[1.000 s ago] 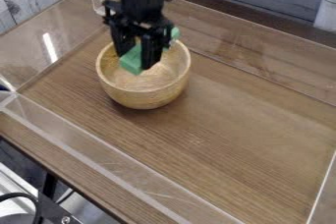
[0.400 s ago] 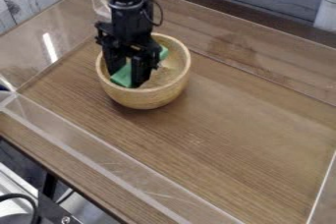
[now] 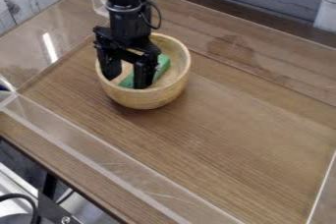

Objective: Put the green block in the brown bowl

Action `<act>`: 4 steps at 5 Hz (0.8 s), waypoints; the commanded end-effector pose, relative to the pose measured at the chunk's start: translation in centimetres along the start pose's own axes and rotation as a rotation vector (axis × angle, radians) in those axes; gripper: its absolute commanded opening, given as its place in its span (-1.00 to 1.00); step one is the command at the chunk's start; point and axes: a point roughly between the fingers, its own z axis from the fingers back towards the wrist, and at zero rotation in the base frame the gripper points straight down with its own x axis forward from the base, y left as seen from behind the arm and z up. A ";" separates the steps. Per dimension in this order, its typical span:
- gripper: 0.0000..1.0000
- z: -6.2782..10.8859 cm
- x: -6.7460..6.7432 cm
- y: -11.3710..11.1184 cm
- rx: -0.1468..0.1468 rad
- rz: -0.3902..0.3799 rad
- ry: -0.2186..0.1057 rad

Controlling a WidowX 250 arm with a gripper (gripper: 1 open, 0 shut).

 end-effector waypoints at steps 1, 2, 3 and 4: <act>1.00 3.0 0.2 0.3 0.009 0.032 -0.078; 1.00 4.0 -0.2 0.0 0.003 0.057 -0.094; 1.00 4.1 -0.3 -0.2 0.000 0.070 -0.095; 1.00 3.6 -0.2 -0.3 0.000 0.077 -0.087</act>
